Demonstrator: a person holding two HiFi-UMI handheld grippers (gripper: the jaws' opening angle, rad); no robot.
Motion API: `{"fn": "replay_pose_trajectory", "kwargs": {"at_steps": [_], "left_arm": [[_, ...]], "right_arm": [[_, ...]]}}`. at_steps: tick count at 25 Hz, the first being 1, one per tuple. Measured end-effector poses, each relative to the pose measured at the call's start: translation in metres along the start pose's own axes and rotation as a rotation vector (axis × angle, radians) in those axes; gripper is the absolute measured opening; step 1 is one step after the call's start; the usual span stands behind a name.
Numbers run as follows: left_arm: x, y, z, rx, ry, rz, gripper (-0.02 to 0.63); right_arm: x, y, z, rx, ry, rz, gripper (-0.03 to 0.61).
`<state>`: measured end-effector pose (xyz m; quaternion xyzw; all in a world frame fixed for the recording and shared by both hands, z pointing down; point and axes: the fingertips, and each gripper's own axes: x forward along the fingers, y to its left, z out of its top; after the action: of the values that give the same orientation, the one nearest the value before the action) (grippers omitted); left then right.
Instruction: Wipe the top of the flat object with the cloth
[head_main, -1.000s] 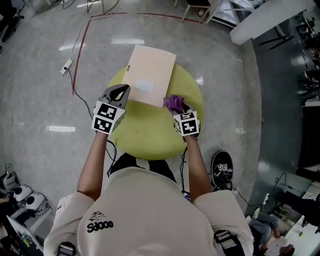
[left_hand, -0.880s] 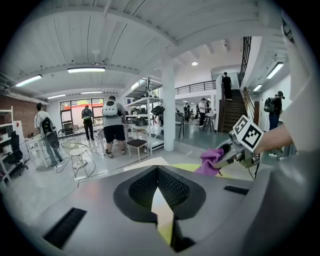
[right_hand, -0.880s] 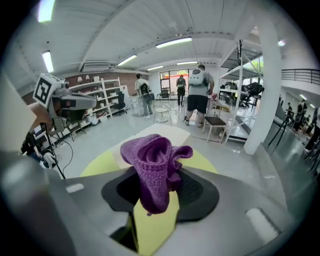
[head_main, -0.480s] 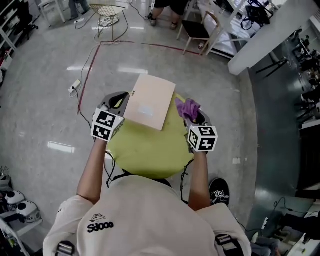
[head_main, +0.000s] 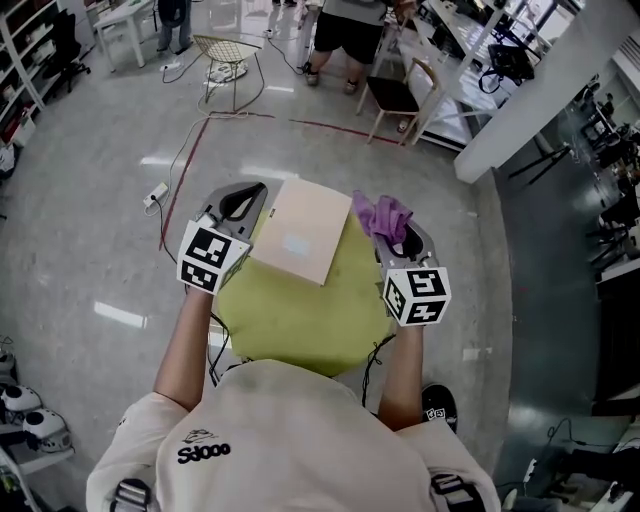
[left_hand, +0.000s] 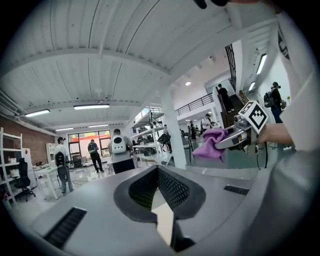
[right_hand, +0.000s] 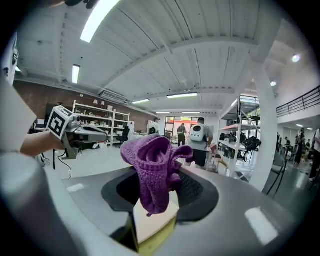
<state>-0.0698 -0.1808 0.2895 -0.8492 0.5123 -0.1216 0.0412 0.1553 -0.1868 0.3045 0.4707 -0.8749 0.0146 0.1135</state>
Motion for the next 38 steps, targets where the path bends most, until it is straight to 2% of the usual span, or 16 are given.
{"fn": "replay_pose_trajectory", "kwargs": {"at_steps": [6,9,12,21,38], "left_arm": [[-0.012,-0.007,0.046,0.062,-0.067,-0.015,0.006],[-0.018,-0.012,0.064,0.072,-0.112,-0.024,0.005],[-0.022,-0.015,0.074,0.099,-0.120,-0.026,0.005],[-0.031,-0.027,0.089,0.151,-0.135,-0.037,0.005],[-0.029,-0.044,0.075,0.163,-0.110,-0.117,0.005]], "right_arm": [[-0.019,0.015,0.057,-0.051,-0.104,0.027,0.179],[-0.028,0.019,0.075,-0.066,-0.141,0.037,0.179],[-0.033,0.024,0.085,-0.073,-0.163,0.044,0.179],[-0.035,0.031,0.080,-0.084,-0.138,0.047,0.170],[-0.032,0.042,0.074,-0.094,-0.120,0.049,0.170]]}}
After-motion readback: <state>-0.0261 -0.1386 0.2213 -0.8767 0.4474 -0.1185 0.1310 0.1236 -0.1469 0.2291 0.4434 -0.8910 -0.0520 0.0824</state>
